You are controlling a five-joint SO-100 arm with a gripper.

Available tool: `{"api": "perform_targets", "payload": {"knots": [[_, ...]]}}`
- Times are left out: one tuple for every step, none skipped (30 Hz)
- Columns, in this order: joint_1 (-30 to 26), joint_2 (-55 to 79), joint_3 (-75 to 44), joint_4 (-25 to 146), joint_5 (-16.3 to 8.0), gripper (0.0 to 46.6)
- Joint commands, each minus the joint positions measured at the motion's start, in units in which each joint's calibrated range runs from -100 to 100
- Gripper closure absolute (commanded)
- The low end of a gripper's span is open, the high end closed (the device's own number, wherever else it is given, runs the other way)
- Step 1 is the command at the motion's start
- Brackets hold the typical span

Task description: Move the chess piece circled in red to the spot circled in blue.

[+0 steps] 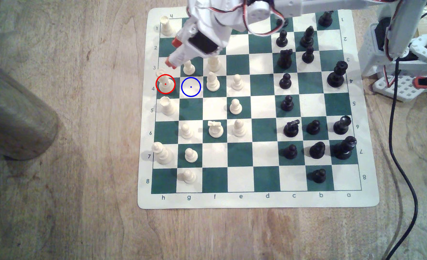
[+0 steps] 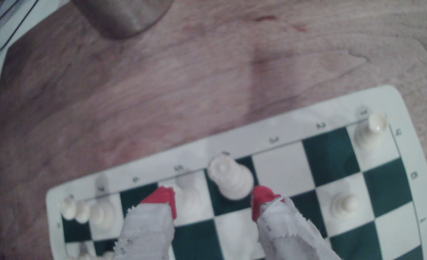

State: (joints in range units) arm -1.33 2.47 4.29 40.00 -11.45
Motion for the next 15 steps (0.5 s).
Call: {"api": "perform_targets", "payload": {"knots": [[0.35,2.71,-12.27,2.34,-1.51,30.2],[0.35,3.73,-13.63,3.00,-1.71,30.2],[0.19,5.68,-15.72,3.65,-1.76,30.3],[0.19,6.36,-16.08,3.65,-1.76,30.3],[0.12,7.04,-16.53,3.65,-1.81,30.3],[0.04,7.63,-16.89,3.65,-1.81,30.3],[0.04,8.05,-17.08,3.65,-1.81,30.2],[0.04,9.41,-17.98,3.65,-1.81,30.2],[0.04,10.18,-18.62,3.65,-1.81,30.2],[0.12,11.28,-19.80,3.65,-1.86,30.2],[0.27,12.13,-20.61,3.65,-1.86,30.3],[0.27,14.08,-22.70,3.65,-2.00,30.3],[0.27,15.02,-23.79,3.82,-2.05,30.3],[0.19,16.03,-24.78,3.90,-2.10,30.3],[0.04,16.71,-25.42,3.90,-2.10,30.3]]}}
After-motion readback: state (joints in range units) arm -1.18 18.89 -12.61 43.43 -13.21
